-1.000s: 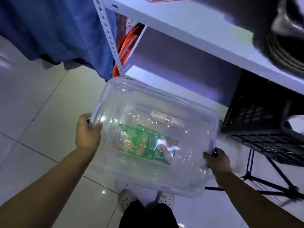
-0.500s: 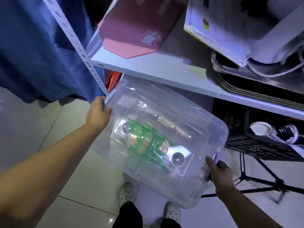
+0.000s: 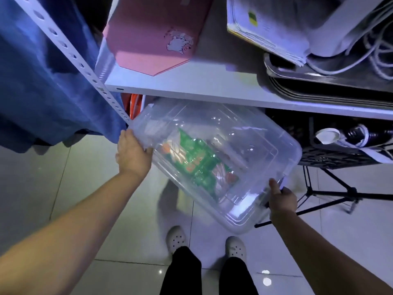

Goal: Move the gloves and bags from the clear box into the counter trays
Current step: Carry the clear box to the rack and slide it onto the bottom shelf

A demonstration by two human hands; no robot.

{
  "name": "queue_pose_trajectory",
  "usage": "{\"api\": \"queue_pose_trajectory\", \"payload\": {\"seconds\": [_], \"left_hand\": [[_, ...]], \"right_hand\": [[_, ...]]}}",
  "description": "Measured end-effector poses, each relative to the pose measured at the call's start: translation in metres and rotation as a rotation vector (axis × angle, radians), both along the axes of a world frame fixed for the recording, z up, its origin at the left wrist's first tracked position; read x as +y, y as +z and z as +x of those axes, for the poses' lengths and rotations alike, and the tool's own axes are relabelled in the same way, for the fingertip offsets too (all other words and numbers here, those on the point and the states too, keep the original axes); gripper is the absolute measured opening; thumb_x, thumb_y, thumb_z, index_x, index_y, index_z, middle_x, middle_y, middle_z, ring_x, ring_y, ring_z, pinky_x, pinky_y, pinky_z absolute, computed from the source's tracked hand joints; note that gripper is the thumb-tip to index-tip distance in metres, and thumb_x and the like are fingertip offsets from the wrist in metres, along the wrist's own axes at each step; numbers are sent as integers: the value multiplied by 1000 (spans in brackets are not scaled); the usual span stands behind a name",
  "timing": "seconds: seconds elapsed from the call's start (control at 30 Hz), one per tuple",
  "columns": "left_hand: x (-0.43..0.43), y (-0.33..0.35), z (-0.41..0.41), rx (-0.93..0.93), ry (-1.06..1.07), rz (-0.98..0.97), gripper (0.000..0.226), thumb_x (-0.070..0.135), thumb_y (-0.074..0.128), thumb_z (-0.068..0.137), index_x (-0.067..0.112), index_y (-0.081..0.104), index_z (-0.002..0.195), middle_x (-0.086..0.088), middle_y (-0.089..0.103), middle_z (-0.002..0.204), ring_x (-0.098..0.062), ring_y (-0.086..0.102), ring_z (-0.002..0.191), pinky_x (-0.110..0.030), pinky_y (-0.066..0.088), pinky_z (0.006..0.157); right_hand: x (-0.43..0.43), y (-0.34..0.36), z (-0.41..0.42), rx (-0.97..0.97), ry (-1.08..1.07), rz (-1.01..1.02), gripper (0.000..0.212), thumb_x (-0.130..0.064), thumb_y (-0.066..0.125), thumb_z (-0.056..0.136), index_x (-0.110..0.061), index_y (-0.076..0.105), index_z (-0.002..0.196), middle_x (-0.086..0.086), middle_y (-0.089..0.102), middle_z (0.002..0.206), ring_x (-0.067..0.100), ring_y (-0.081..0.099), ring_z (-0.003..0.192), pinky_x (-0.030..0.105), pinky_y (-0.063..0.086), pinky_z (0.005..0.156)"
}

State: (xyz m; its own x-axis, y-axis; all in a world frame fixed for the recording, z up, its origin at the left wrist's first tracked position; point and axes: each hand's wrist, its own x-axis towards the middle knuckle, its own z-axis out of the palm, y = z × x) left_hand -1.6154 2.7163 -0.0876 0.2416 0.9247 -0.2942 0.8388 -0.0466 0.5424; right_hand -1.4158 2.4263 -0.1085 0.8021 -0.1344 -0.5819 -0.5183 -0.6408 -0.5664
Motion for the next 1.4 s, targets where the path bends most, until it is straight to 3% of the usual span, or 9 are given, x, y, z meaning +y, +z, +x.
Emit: {"api": "queue_pose_trajectory", "payload": {"seconds": [0.1,0.23,0.4,0.67,0.8,1.0,1.13,1.27,1.4], "left_hand": [[-44,3,-11,-66,176,-339,77,17,68,82,-10,21,136,-26,36,139,-40,36,130,-46,34,106],[-70,8,3,-218,110,-760,42,17,59,86,-1,42,121,-19,60,109,-35,60,103,-51,49,93],[-63,5,8,-288,180,-724,30,8,58,83,8,47,112,-10,60,76,-32,65,80,-53,53,86],[-32,6,20,-467,146,-568,40,6,55,89,9,45,127,-19,58,89,-26,59,79,-36,48,81],[-34,7,3,-442,144,-763,30,15,56,90,11,48,118,-7,55,87,-17,58,77,-35,53,70],[-30,0,-6,-514,547,-892,28,23,65,86,3,53,101,-12,51,96,-26,57,88,-44,58,76],[-11,0,11,-695,732,-1030,3,7,54,90,7,55,92,-12,58,82,-19,59,67,-28,58,56],[16,-2,23,-741,736,-920,23,-2,46,92,6,50,70,-6,62,48,-8,58,33,-18,50,41],[43,-9,30,-733,753,-843,21,0,47,93,5,48,72,-10,56,66,-17,56,59,-20,53,44]], "right_hand": [[11,10,-11,50,-93,22,39,-41,62,85,-3,59,82,12,57,69,29,53,63,34,44,65],[20,15,-22,57,-124,-18,44,-42,60,86,-2,53,69,12,51,63,28,47,57,30,36,51],[22,16,-19,72,-106,-47,45,-45,59,86,0,59,80,14,55,68,32,53,67,36,41,63],[55,12,-38,174,-188,-79,54,-51,59,83,-3,48,63,12,52,59,29,50,54,38,45,66],[105,14,-58,260,-289,153,47,-44,64,84,-6,45,65,10,55,65,35,63,69,49,53,84],[160,23,-75,496,-259,604,38,-18,56,93,13,49,114,25,58,79,35,61,71,39,56,66],[164,30,-82,663,-59,741,21,-3,51,93,7,55,111,21,63,99,27,63,92,31,53,84],[153,30,-75,579,6,709,26,-1,52,92,-1,51,119,15,66,99,27,68,87,36,55,80],[139,25,-66,460,-18,591,27,0,47,94,3,52,120,17,67,93,28,68,81,32,56,74]]}}
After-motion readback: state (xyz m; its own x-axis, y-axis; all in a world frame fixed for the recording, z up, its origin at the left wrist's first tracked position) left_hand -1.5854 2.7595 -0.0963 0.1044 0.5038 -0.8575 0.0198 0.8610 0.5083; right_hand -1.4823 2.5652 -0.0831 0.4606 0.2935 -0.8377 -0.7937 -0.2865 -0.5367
